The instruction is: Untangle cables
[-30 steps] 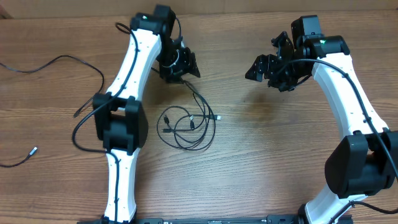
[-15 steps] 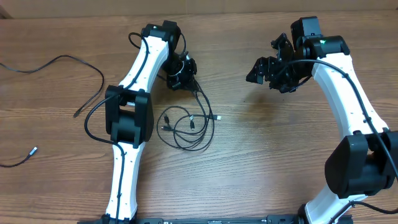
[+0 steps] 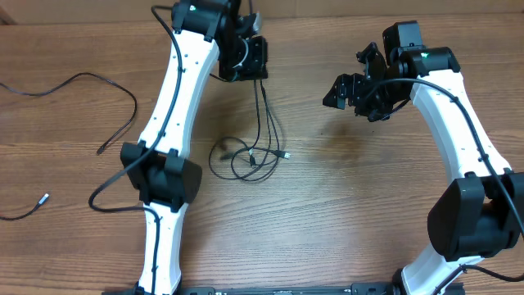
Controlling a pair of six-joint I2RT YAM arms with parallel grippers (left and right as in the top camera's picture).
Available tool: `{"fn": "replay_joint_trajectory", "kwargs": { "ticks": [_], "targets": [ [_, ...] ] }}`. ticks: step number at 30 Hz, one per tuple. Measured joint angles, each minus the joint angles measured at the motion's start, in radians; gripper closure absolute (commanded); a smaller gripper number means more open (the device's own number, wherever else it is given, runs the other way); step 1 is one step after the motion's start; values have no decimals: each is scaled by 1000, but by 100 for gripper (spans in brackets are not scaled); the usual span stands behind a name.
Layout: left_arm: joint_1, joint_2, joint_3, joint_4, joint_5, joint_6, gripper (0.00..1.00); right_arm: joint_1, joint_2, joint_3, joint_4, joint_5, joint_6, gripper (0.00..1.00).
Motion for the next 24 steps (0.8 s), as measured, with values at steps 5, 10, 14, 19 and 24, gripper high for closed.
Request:
{"fn": "replay_joint_trajectory", "kwargs": {
  "ticks": [5,10,14,19,24],
  "targets": [
    [-48,-28,7,26,-66,14,96,24,0,0,42,-196,0,14],
    [-45,-27,7,33,-95,15,96,76,0,-1,97,-259,0,14],
    [-29,-39,6,59,-104,16,96,122,0,-1,89,-205,5,14],
    [2,-166,3,131,-114,18,96,164,0,-1,93,-121,52,14],
    [18,-472,12,184,-121,18,96,180,0,-1,122,-38,167,15]
  ]
}}
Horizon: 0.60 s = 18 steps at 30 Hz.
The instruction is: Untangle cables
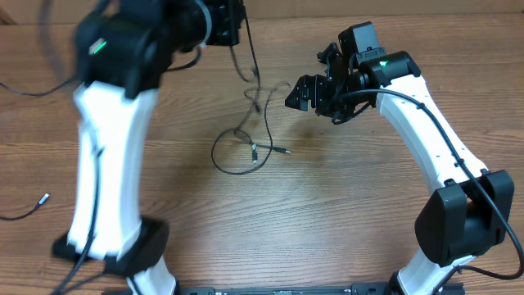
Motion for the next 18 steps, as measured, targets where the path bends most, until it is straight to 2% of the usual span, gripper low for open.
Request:
{"fn": "replay_joint_trajectory", "kwargs": {
  "ticks": [4,8,16,18],
  "targets": [
    [0,-89,10,2,-3,0,96,1,0,0,16,11,35,15],
    [0,-74,10,7,-20,0,96,1,0,0,64,-29,48,15],
    [0,-53,5,68,-222,0,96,1,0,0,103,-89,58,14],
    [0,-55,5,137,-260,0,96,0,0,0,95,-93,58,14]
  ]
}}
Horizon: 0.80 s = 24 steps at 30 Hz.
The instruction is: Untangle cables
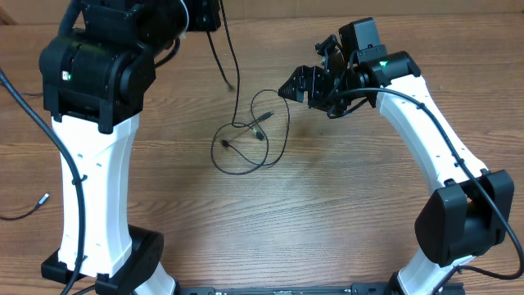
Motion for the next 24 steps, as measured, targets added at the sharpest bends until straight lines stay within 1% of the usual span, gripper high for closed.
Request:
{"fn": "replay_joint_trajectory", "kwargs": {
  "ticks": [6,9,12,15,17,21,24],
  "targets": [
    [0,-81,-10,201,-22,-3,96,0,0,0,-23,10,0,14],
    [0,-183,-10,303,-8,-13,96,0,0,0,-23,13,0,14],
    [0,-273,-7,356,26,-24,96,0,0,0,-25,26,0,14],
    [0,-319,2,375,13,-27,96,0,0,0,-27,31,0,14],
    [0,-327,7,370,-33,-27,96,0,0,0,-31,31,0,14],
    [0,-298,6,356,-135,-23,96,0,0,0,-43,31,0,14],
    [0,-272,-3,387,-188,-31,96,0,0,0,-51,31,-5,14]
  ]
}}
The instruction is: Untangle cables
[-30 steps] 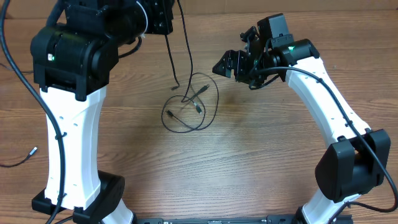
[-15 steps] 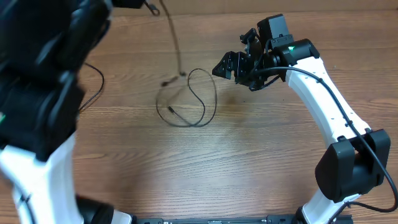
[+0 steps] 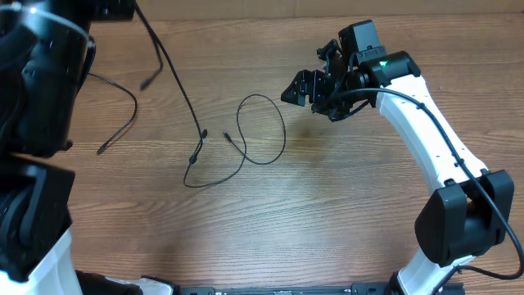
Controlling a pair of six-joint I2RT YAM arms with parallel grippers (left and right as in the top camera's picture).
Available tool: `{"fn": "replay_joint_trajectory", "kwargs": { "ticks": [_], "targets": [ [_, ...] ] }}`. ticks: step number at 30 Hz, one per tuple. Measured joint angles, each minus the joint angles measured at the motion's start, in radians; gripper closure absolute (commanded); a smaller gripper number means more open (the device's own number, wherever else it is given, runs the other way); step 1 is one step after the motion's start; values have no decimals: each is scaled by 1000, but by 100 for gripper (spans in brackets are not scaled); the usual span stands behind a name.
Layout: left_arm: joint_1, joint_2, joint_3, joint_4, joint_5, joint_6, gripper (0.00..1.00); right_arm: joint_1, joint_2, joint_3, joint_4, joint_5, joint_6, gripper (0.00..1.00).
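A black cable point(image 3: 175, 80) slants down from the overhead view's top left edge, where my left gripper point(image 3: 123, 6) is cut off by the frame and shut on it. Its lower part reaches the table near a connector point(image 3: 202, 135) and curves along the wood. A short strand end point(image 3: 149, 80) dangles beside it. A second black cable lies in an open loop point(image 3: 282, 131) at the table's middle. Just right of the loop's top hovers my right gripper point(image 3: 293, 88), fingers apart and nothing between them.
Another thin black cable point(image 3: 123, 90) lies on the wooden table at the left, partly hidden behind my raised left arm point(image 3: 37, 123), which fills the left side of the view. My right arm point(image 3: 426, 123) spans the right side.
My left gripper has moved further left and up with its cable. The small tangle at the middle has spread into one open loop and a long curved strand. The right gripper has barely moved.
My left gripper first held the cable above a knotted bundle at the table's middle, the right gripper far right. Then the left arm was higher and further left, and the right gripper beside the bundle. The bundle loosened each time and now lies spread apart.
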Motion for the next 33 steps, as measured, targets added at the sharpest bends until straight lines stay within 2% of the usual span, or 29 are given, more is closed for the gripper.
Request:
{"fn": "replay_joint_trajectory", "kwargs": {
  "ticks": [3,4,7,12,15,17,19,24,29,33],
  "targets": [
    [0,7,-3,-26,-82,-148,96,0,0,0,6,0,-2,14],
    [0,8,-3,-67,-102,-225,96,0,0,0,8,0,-3,14],
    [0,27,0,-166,-111,-359,96,0,0,0,-9,3,-3,14],
    [0,130,3,-388,-37,-549,96,0,0,0,-44,65,14,14],
    [0,219,2,-454,38,-624,96,0,0,0,-46,92,24,14],
    [0,272,-5,-438,119,-679,96,0,0,0,-46,105,29,14],
    [1,310,-10,-355,210,-717,96,0,0,0,-47,113,31,13],
    [36,304,-11,-219,298,-753,96,0,0,0,-73,151,33,13],
    [192,250,-12,-76,343,-765,96,0,0,0,-75,184,33,13],
    [341,182,-11,-61,427,-820,96,0,0,0,-71,193,32,13]
  ]
}}
